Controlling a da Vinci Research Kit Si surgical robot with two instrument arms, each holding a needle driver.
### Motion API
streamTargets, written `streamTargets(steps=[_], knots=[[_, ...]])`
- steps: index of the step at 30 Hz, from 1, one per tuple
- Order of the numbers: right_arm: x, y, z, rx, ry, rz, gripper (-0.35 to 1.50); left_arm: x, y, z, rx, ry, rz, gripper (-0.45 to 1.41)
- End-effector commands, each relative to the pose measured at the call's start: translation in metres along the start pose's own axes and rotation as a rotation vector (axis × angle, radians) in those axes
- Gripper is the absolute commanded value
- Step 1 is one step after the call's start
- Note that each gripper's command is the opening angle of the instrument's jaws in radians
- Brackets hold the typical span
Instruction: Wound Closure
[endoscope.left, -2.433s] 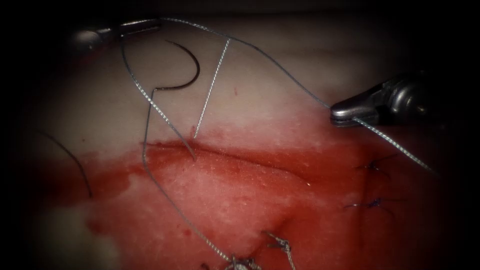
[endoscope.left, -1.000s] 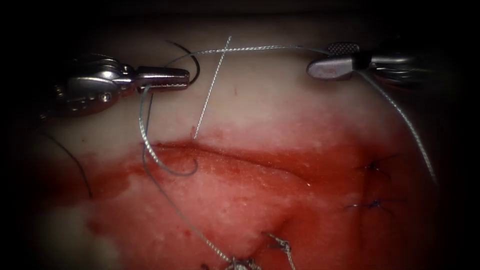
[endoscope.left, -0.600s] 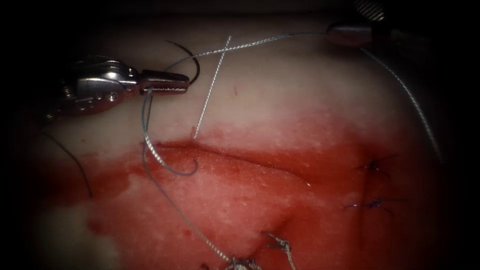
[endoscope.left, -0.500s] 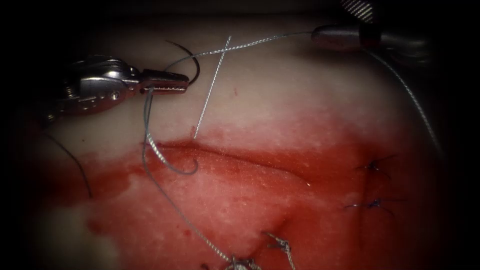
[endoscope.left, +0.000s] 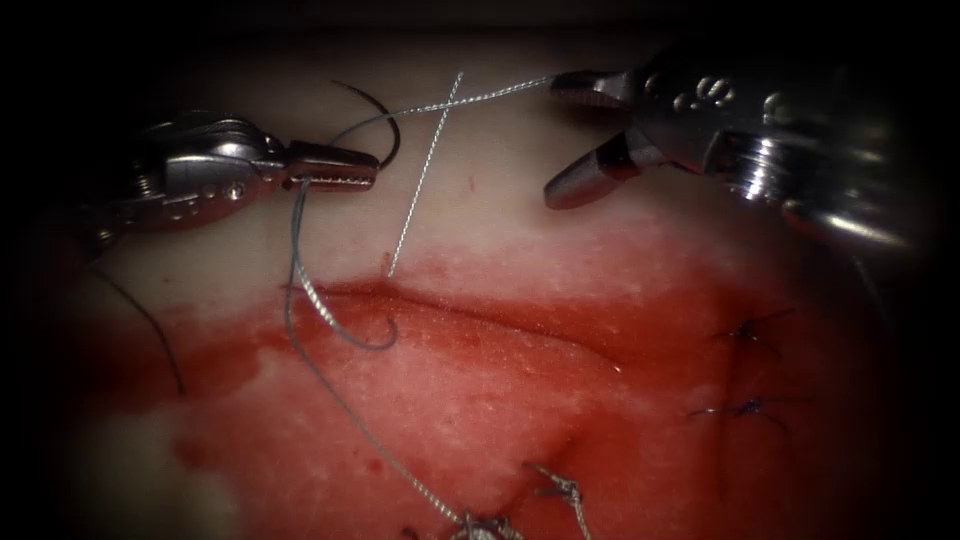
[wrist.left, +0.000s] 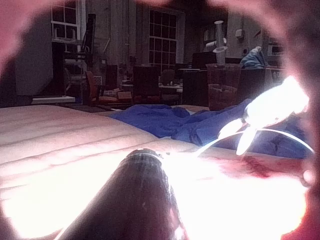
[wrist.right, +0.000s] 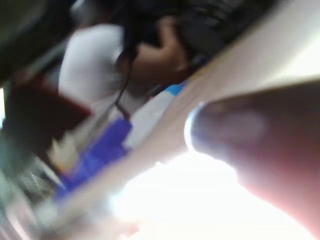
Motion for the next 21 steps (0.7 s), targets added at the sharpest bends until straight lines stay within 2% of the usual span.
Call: streamTargets(steps=[1,3,4,7,8,9,10,12,16,17,19,20,21], knots=[[-0.0009,-0.0015,0.0004,0.069,0.055,-0.049,0.88,-0.0002,-0.0016,-0.0005,0.009,-0.005,0.006,-0.45],[-0.0008,-0.0019,0.0008,0.143,0.093,-0.13,0.88,-0.0002,-0.0016,-0.0005,0.009,-0.002,0.006,-0.45],[-0.0006,-0.0023,0.001,0.233,0.106,-0.175,0.9,-0.0002,-0.0016,-0.0005,0.009,-0.002,0.0,-0.45],[-0.0005,-0.003,0.0009,0.344,0.103,-0.199,0.88,-0.0001,-0.0016,-0.0005,0.008,0.003,-0.001,-0.45],[-0.0005,-0.0034,0.0008,0.395,0.142,-0.228,0.71,-0.0001,-0.0016,-0.0005,0.008,0.003,-0.007,-0.45],[-0.0004,-0.0037,0.0008,0.412,0.173,-0.245,0.44,0.0,-0.0017,-0.0005,0.008,0.003,-0.007,-0.45],[-0.0002,-0.0039,0.0009,0.417,0.192,-0.246,0.31,0.0,-0.0017,-0.0005,0.008,0.003,-0.008,-0.45],[0.0005,-0.0044,0.0016,0.426,0.207,-0.239,0.14,0.0001,-0.0018,-0.0006,0.007,0.009,-0.009,-0.45],[0.0021,-0.005,0.0039,0.417,0.244,-0.244,0.01,0.0004,-0.0019,-0.0006,0.005,0.017,-0.011,-0.45],[0.0029,-0.0052,0.0049,0.407,0.269,-0.246,-0.13,0.0004,-0.0019,-0.0007,0.01,0.022,-0.018,-0.45],[0.0038,-0.0053,0.0058,0.385,0.298,-0.26,-0.11,0.0004,-0.002,-0.0008,0.013,0.024,-0.019,-0.45],[0.0043,-0.0052,0.0063,0.388,0.308,-0.235,0.02,0.0004,-0.0021,-0.0009,0.012,0.026,-0.019,-0.45],[0.0044,-0.0051,0.0065,0.392,0.312,-0.208,0.26,0.0004,-0.002,-0.0009,0.012,0.026,-0.019,-0.45]])
